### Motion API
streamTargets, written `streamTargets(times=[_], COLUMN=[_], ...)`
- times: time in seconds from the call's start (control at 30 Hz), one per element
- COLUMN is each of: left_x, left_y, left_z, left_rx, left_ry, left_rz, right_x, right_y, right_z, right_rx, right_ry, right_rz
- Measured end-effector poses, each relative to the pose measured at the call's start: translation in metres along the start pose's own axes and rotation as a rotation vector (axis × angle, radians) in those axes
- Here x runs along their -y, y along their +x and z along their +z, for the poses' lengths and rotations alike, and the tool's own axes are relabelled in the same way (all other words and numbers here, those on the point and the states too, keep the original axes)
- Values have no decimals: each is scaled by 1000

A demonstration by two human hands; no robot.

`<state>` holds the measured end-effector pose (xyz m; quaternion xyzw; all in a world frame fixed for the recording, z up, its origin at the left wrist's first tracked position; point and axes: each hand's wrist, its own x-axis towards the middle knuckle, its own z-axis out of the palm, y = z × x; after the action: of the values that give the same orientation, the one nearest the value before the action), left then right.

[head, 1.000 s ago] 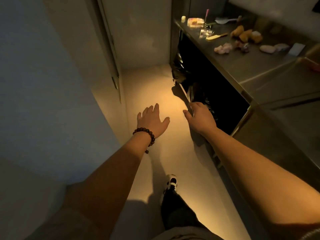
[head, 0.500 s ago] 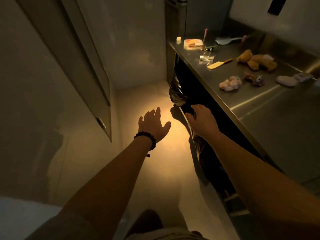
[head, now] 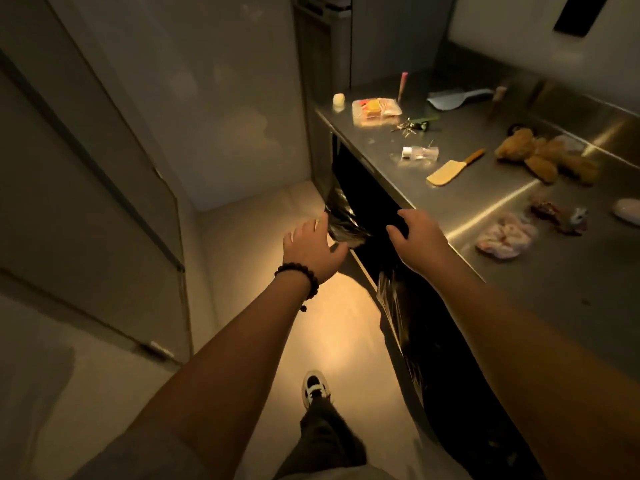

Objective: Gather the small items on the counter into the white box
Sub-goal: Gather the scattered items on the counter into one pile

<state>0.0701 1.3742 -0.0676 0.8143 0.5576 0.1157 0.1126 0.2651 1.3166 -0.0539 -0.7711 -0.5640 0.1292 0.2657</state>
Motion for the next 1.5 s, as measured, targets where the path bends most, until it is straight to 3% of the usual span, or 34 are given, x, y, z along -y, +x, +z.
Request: streamTargets(times=[0.23,0.63,1.07,1.5], left_x=[10,-27,-129,-203], left_y=[161,339,547,618], left_z=[-14,2,50,65], left_rx=[55,178,223,291], left_ry=[-26,-61,37,-55], left_rz=[162,375,675,937], right_x=[12,-27,-110,-137], right_y=[143,264,408,435], right_z=[-5,-9,-30,-67], right_rx=[-83,-204,-398,-456], right_ry=[-20,-14,10,-95], right_rz=[148,364,582,768])
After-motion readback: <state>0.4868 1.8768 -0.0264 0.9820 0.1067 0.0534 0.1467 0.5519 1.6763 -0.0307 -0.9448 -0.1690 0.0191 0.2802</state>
